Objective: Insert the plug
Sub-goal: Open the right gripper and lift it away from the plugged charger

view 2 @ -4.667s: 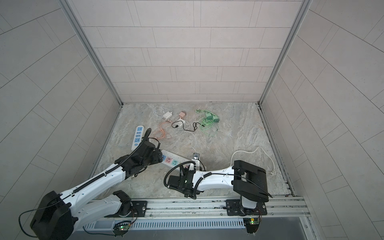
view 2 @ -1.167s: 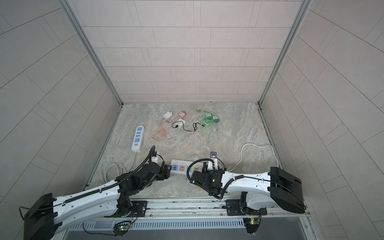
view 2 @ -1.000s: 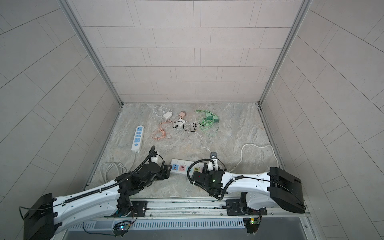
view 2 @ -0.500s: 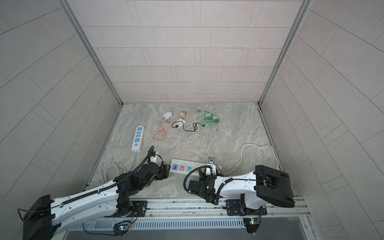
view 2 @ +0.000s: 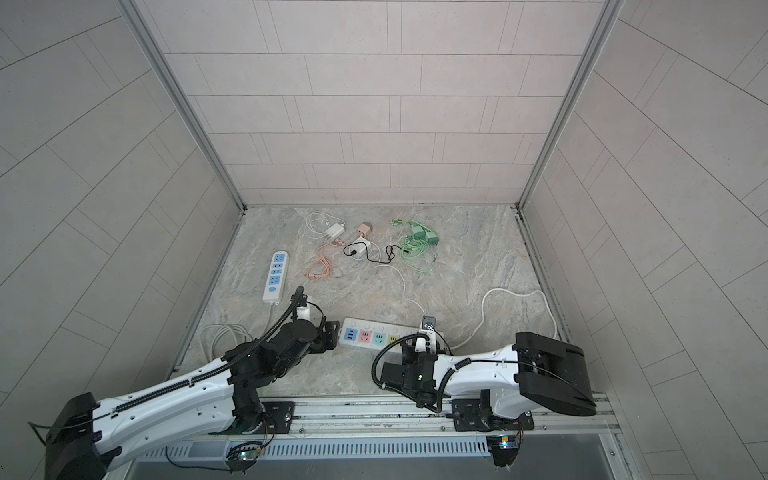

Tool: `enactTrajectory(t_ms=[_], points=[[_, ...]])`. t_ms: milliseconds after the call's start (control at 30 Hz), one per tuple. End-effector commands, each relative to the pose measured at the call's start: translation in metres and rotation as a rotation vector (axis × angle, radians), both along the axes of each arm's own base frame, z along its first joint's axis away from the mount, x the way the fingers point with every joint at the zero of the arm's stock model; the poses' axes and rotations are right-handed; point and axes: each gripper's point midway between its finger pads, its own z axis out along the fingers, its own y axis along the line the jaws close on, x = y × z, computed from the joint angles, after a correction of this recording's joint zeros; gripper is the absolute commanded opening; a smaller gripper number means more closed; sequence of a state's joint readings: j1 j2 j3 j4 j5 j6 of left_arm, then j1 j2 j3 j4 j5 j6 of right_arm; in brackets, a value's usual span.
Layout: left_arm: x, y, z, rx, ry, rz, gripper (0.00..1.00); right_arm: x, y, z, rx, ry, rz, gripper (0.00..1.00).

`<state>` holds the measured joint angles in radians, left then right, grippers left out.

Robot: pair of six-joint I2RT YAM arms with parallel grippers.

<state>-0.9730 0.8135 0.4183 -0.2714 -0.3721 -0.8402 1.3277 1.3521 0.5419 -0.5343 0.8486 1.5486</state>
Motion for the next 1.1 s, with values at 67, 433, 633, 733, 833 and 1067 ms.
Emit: enactTrajectory(t_ms=[67,433,633,733,833,1067], points=[[0.008,0.004,0.014,0.036,-0.034,0.023,0.94,-0.009,-0.010,0.007,-0.030,0.065,0.031,0.30],[0.014,0.003,0.018,0.067,-0.040,0.027,1.00,0.002,-0.017,0.065,0.058,-0.076,0.074,0.64],[0.023,0.002,0.029,0.091,-0.052,0.032,1.00,0.025,-0.046,0.088,0.075,-0.056,0.011,0.63],[0.031,0.001,0.034,0.107,-0.047,0.036,1.00,0.041,-0.057,0.093,0.090,-0.013,0.001,0.64],[0.042,-0.002,0.037,0.111,-0.030,0.044,1.00,0.071,-0.062,0.109,0.151,0.025,0.000,0.64],[0.071,-0.004,0.049,0.146,-0.061,0.074,1.00,0.165,-0.060,0.109,0.276,0.137,0.023,0.60]])
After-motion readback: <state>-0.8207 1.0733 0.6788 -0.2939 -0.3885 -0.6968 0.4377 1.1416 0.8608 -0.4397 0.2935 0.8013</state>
